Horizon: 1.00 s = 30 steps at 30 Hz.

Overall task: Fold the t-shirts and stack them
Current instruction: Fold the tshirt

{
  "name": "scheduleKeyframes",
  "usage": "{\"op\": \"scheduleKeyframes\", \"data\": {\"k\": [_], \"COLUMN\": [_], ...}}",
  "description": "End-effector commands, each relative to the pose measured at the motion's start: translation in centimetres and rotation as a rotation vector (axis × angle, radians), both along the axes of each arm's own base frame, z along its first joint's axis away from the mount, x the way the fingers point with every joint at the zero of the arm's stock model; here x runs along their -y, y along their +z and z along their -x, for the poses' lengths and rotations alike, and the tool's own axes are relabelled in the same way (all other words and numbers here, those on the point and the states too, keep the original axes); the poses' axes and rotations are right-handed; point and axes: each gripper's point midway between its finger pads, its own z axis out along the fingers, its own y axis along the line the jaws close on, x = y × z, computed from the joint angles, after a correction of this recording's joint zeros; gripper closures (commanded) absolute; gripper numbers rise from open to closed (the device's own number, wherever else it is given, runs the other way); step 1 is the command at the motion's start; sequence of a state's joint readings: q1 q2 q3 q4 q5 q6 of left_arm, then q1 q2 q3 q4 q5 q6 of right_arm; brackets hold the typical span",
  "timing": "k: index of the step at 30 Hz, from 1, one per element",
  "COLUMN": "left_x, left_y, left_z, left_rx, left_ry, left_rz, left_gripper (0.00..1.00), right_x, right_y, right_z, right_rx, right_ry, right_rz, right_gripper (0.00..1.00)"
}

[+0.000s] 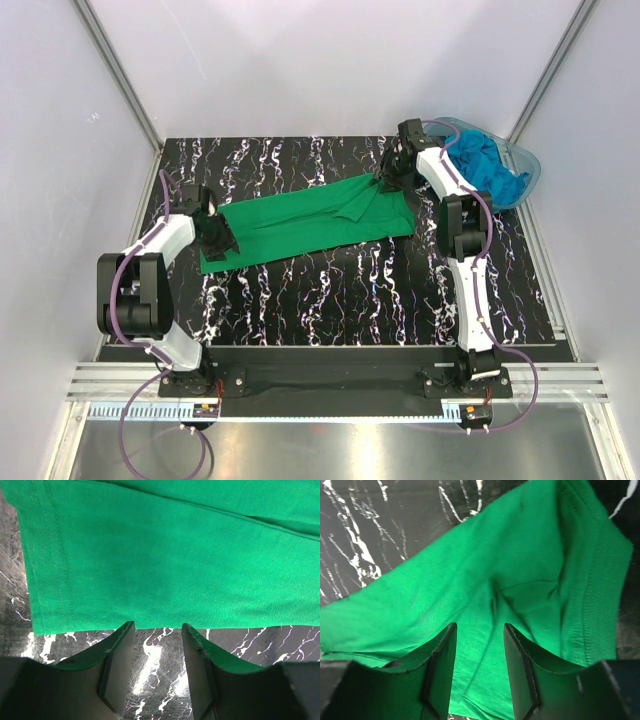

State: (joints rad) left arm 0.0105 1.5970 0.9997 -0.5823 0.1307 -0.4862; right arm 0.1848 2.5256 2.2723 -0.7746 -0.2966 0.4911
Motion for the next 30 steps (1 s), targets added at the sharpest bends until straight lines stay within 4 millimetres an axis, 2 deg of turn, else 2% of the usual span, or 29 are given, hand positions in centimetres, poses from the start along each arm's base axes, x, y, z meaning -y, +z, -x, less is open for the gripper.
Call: {"op": "scheduleKeyframes", "data": {"k": [1, 8, 13, 19, 22, 23, 25, 27, 29, 30], "left_x": [-0.5, -0.9, -1.8, -1.9, -2.2, -2.2, -2.4, -2.7, -2.7, -3.3], "left_y": [0.8, 0.7, -0.3, -0.7, -0.8, -0.8, -0.9, -1.2, -1.5, -1.8], "left_z": [-1.3, -1.6, -1.5, -1.7, -1.8, -1.8, -1.8, -1.6, -1.5, -1.3], "left_rx": [0.033, 0.026, -0.012, -0.025, -0.031, -0.033, -0.038, -0.054, -0.077, -0.091], "left_ry": [0.005, 0.017, 0.057, 0.056, 0.061, 0.065, 0.071, 0.08, 0.089, 0.102], "left_rz": [-0.023, -0.04, -0.076, -0.082, -0.089, -0.09, -0.095, -0.108, -0.108, -0.142], "left_gripper": [0.53, 0.52, 0.52, 0.52, 0.52, 0.52, 0.52, 0.52, 0.52, 0.52], "right_x": [1.2, 0.5, 0.2, 0.0, -0.2, -0.3, -0.5, -0.6, -0.7, -0.7], "right_y": [0.6, 0.1, 0.5, 1.1, 0.8, 0.9, 0.7, 1.1, 1.9, 2.5], "right_z": [-1.1, -2.0, -2.9, -3.6, -3.8, -3.9, -4.0, -4.3, -4.6, -4.8], "right_rx": [0.042, 0.056, 0.088, 0.11, 0.105, 0.106, 0.104, 0.114, 0.129, 0.138], "right_ry": [-0.004, 0.012, 0.01, 0.006, 0.0, -0.003, -0.001, -0.006, -0.013, -0.018], "right_rz": [0.048, 0.02, 0.01, -0.004, -0.021, -0.029, -0.042, -0.052, -0.06, -0.066], "right_gripper": [0.5, 0.52, 0.62, 0.66, 0.77, 0.86, 0.88, 0.99, 1.0, 1.0]}}
